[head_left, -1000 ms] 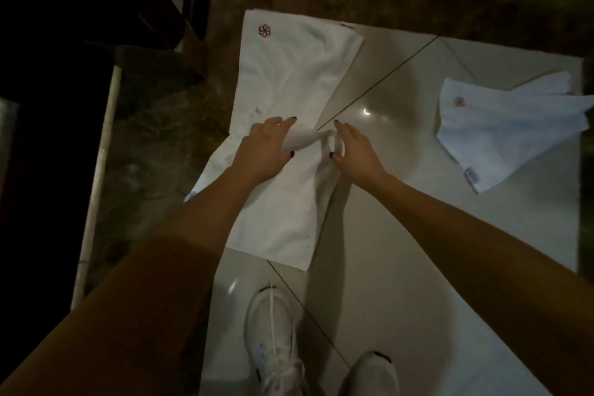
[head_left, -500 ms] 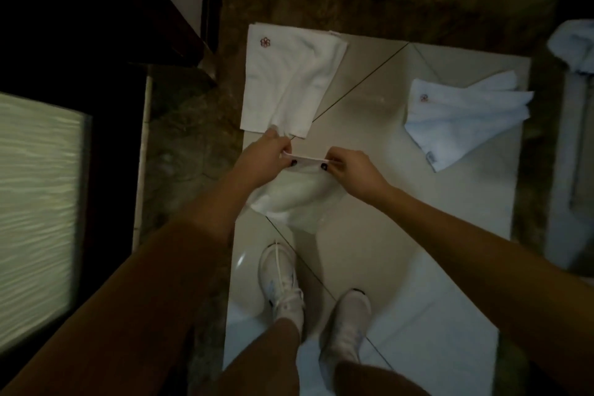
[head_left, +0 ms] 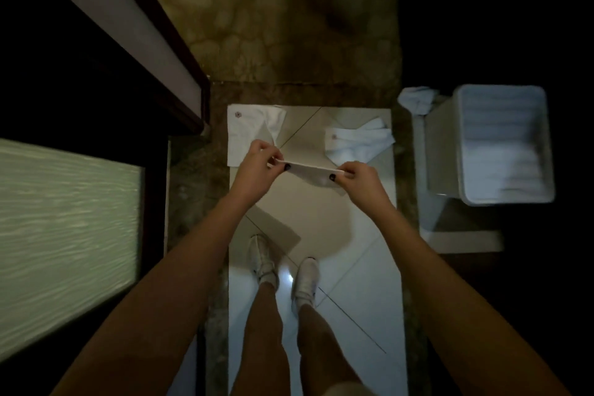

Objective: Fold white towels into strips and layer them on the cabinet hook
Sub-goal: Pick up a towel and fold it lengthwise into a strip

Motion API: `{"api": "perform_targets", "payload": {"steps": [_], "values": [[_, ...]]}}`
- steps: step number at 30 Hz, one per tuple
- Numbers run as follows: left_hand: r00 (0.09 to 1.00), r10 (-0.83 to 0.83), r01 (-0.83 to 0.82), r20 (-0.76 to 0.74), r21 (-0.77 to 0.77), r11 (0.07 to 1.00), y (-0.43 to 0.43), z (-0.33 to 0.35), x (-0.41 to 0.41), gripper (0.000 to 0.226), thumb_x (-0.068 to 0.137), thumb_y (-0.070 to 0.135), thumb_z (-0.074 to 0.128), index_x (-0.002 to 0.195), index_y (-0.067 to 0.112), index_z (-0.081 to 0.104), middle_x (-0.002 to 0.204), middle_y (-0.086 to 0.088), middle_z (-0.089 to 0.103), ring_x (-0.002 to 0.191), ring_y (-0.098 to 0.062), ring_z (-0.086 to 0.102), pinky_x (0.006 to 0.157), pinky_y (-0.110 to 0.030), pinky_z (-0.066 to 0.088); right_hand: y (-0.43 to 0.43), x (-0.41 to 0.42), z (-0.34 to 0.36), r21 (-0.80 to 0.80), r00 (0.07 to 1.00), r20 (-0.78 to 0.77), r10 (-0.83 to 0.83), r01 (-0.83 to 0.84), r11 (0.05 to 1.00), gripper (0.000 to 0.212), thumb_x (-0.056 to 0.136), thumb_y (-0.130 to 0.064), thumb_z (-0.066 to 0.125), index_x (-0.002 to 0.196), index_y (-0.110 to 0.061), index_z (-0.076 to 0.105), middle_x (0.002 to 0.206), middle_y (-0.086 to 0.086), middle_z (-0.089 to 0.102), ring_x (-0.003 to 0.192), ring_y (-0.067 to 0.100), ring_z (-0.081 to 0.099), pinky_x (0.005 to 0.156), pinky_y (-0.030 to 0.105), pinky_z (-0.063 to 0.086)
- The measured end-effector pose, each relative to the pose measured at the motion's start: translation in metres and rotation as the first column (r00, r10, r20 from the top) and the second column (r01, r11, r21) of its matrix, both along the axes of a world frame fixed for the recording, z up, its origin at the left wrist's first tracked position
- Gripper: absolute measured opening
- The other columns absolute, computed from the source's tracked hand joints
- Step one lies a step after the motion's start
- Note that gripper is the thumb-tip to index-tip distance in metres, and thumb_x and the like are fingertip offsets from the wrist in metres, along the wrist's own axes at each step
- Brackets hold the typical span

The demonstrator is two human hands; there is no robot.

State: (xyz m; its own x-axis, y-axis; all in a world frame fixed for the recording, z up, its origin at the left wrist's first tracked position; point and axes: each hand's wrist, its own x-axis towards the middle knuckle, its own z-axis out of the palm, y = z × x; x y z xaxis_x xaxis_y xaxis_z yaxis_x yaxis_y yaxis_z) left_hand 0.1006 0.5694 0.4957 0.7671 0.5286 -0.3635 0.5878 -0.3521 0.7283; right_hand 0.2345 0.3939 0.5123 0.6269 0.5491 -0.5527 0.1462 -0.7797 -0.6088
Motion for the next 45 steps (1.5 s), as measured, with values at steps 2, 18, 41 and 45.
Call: {"api": "perform_targets", "payload": {"steps": [2,18,41,45], "values": [[0.997,0.029,-0.028,0.074,-0.021,0.999,-0.016,0.049,0.008,0.008,0.09,0.014,0.067,0.093,0.009,0.062,0.104,-0.006,0.054,0.086,-0.011,0.054,0.075,-0.011,0.044,-0.023,0.001,0.048,0.08,0.992,0.07,-0.106,0.1,0.992,0.011,0.092,-0.016,0.062,0.082,-0.014,0.067,0.075,0.001,0.062,0.067,0.01,0.055,0.058,0.017,0.042],[0.784,-0.581,0.435,0.219,0.474,0.765,-0.197,0.269,0.04,0.017,0.087,0.029,0.069,0.078,0.017,0.063,0.071,0.001,0.06,0.082,-0.022,0.055,0.07,-0.029,0.03,-0.25,-0.11,0.273,0.481,0.446,0.196,-0.873,0.732,0.482,0.008,0.092,-0.015,0.065,0.088,-0.018,0.07,0.078,-0.008,0.067,0.073,0.002,0.062,0.067,0.019,0.048],[0.711,-0.417,0.679,0.566,-0.4,0.616,-0.503,0.417,-0.101,0.027,0.089,0.015,0.07,0.07,0.005,0.054,0.068,-0.007,0.06,0.053,-0.002,0.063,0.05,-0.016,0.051,-0.444,-0.362,0.393,0.387,0.182,0.22,-0.958,0.886,0.257,0.029,0.083,-0.062,0.06,0.085,-0.034,0.067,0.082,-0.013,0.066,0.069,-0.007,0.061,0.05,0.008,0.042],[0.666,-0.433,0.703,0.608,-0.315,0.638,-0.565,0.433,-0.136,0.025,0.091,0.02,0.068,0.072,0.01,0.055,0.072,-0.011,0.063,0.053,-0.01,0.066,0.046,-0.016,0.05,-0.487,-0.385,0.416,0.356,0.173,0.304,-0.937,0.892,0.28,0.059,0.068,-0.076,0.053,0.095,-0.026,0.069,0.087,-0.016,0.063,0.068,-0.007,0.062,0.047,0.009,0.041]]}}
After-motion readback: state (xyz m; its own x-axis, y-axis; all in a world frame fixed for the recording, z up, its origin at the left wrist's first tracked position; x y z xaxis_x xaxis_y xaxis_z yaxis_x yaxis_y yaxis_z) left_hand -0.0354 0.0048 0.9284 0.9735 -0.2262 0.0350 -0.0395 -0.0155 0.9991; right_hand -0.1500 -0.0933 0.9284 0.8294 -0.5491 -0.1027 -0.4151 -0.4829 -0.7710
